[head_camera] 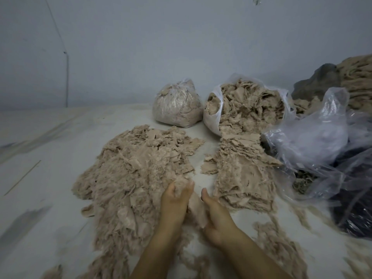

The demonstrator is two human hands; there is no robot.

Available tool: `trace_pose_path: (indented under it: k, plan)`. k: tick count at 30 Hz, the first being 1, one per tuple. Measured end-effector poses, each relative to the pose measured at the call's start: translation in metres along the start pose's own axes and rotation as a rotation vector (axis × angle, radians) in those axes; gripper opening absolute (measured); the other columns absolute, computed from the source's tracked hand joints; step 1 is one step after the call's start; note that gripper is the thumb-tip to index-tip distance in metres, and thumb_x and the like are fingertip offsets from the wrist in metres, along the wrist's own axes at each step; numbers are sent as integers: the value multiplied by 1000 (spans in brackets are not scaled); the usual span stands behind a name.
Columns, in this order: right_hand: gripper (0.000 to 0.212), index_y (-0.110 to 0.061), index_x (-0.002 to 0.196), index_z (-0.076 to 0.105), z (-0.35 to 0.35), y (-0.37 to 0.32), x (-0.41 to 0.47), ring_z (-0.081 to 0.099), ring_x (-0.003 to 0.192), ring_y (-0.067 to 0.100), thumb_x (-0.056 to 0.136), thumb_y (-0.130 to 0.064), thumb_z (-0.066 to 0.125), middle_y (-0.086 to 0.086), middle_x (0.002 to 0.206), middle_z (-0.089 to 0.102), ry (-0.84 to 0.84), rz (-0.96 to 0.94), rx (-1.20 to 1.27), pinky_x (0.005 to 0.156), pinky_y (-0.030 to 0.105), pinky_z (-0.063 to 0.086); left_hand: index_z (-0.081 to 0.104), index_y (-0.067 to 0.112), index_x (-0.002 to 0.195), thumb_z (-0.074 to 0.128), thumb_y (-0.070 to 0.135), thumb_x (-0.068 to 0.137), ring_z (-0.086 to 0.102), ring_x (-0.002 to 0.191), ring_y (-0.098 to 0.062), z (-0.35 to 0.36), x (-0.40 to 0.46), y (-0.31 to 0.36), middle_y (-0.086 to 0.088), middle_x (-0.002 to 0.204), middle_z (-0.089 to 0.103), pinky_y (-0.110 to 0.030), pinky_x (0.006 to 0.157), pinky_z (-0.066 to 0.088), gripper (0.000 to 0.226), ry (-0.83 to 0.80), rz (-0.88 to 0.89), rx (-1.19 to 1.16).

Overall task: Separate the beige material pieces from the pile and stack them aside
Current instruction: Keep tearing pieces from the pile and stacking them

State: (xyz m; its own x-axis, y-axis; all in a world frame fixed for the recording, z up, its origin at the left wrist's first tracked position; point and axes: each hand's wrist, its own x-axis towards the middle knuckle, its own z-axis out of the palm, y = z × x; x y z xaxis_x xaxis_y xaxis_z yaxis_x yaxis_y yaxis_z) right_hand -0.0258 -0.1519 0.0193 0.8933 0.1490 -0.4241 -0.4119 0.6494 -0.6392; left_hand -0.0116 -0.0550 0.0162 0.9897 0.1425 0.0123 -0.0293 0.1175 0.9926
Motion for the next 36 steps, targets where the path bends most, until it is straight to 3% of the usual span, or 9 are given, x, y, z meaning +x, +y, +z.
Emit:
trace_pose_path:
  k: [2,7,9,13,18,24,28,30,36]
  plan:
    - [18,2,107,61,-4,-3,3,70,65,28,94,-10,56,20,83,71,24,14,43,51,31,56,67,9,86,62,29,89,65,57,-14,-3,4,-2,-2,66,70,-23,50,49,21,42,31,26]
    - [14,-7,98,63,-17,-5,16,62,85,26,86,0,66,9,84,64,270,-448,-210,84,37,51,59,3,75,48,28,97,43,42,-11,-11,10,-14,1,46,47,-22,42,37,35,156,104,76]
    - [28,-5,115,59,-19,-4,18,65,96,26,90,-17,65,12,101,67,262,-337,-136,92,40,52,55,8,71,47,29,98,42,44,-10,-8,10,-18,3,48,45,-22,44,38,35,158,96,70]
    - [60,6,113,61,-18,-5,11,67,61,22,88,-48,59,17,92,69,38,177,35,49,26,53,61,12,70,46,29,98,55,56,-14,0,10,-19,-4,60,58,-27,55,47,36,80,20,-90]
    - [13,-3,94,62,-16,-10,10,51,39,9,88,-14,64,8,66,62,52,50,87,33,15,38,69,10,84,49,49,89,66,67,-21,-1,12,-13,-6,73,70,-30,61,53,44,68,-61,-250]
    - [17,-14,87,72,-18,-19,16,66,85,24,87,0,64,11,95,73,173,-479,-286,80,39,54,63,3,78,58,23,93,58,62,-21,0,23,-16,-8,68,64,-29,57,46,26,231,40,69]
    - [27,-29,93,73,-22,-45,21,65,94,-4,90,-5,61,-18,96,72,194,-675,-448,79,10,52,54,-2,74,47,26,98,40,53,-16,-7,37,-11,-5,58,46,-28,51,32,38,301,171,262]
    - [26,-29,102,72,-28,-64,25,67,93,5,93,-9,59,-21,102,69,261,-758,-522,76,14,53,51,3,73,46,29,98,35,49,-13,-14,41,-6,1,54,40,-27,47,29,36,296,200,283]
    - [26,-26,120,65,-64,-95,28,42,124,26,96,-25,53,8,137,41,670,-882,-1345,98,33,37,65,24,70,70,30,83,46,54,-3,-64,32,-5,11,59,53,-10,52,39,15,-197,108,623]
